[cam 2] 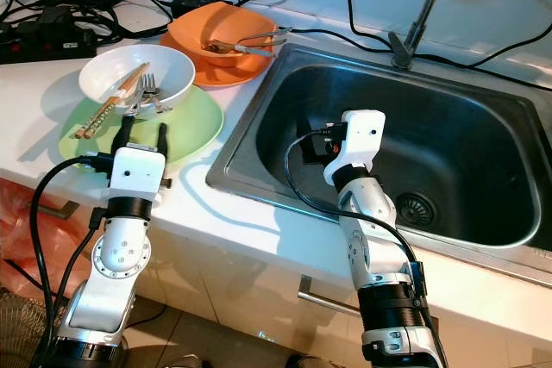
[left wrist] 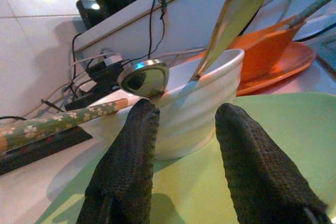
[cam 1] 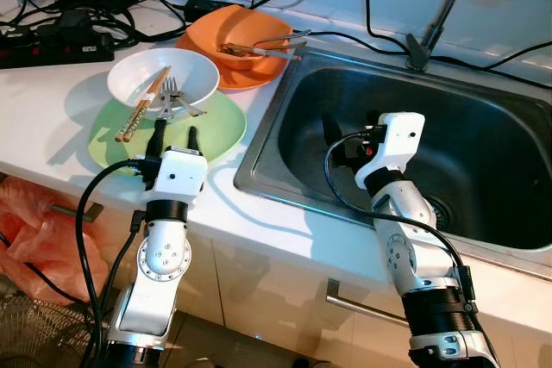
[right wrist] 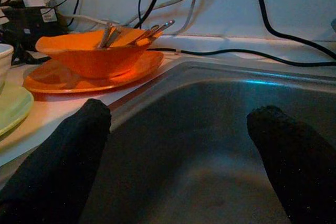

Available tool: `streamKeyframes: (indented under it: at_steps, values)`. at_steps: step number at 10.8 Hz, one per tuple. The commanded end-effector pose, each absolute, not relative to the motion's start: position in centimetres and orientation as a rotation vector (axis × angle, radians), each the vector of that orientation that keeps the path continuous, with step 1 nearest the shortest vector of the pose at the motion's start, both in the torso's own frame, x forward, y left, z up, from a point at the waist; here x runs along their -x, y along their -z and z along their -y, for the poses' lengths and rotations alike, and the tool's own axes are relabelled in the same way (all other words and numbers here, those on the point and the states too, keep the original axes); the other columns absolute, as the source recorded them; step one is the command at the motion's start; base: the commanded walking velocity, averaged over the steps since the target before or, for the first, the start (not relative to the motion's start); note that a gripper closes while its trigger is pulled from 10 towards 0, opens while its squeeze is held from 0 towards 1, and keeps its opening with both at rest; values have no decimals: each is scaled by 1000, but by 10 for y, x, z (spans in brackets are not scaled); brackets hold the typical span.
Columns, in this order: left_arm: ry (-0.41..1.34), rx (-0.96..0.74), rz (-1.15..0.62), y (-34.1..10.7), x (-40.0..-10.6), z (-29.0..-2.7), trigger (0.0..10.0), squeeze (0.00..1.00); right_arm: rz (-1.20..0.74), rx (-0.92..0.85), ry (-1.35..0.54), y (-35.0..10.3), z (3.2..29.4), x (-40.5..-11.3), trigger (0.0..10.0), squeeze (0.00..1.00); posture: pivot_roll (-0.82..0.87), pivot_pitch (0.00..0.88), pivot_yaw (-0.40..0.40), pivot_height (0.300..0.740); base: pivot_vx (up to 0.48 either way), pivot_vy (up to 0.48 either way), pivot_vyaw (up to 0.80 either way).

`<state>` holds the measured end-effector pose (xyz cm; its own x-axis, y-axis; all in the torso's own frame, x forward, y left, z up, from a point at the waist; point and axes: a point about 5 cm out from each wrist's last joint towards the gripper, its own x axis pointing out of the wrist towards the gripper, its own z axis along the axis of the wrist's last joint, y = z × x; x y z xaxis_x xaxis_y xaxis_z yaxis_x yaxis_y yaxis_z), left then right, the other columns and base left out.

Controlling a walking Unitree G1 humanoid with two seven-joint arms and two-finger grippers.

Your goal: Kitchen organization

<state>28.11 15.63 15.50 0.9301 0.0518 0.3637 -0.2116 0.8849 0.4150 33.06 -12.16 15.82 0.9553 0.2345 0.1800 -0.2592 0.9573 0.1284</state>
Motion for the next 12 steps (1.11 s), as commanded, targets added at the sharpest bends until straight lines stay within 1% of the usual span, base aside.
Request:
streamKeyframes:
  at_steps: [1,2,6,10,12]
  values:
    - [-167,-479,354,-154,-278,-160,4078,0,150,-157,-255,-156,122,-332,10000,0,77,83,-79,740,0,0,0]
    - [-181,-485,365,-156,-277,-161,10000,0,150,-156,-256,-156,122,-332,10000,0,77,82,-78,740,0,0,0]
    - [-245,-507,410,-161,-275,-167,10000,0,150,-158,-258,-156,122,-332,10000,0,78,77,-77,740,0,0,0]
    - [-150,-509,445,-163,-276,-154,10000,0,149,-159,-260,-156,121,-332,10000,0,78,78,-78,740,0,0,0]
    - [-152,-524,469,-166,-275,-153,10000,0,151,-161,-261,-156,121,-332,10000,0,78,79,-77,740,0,0,0]
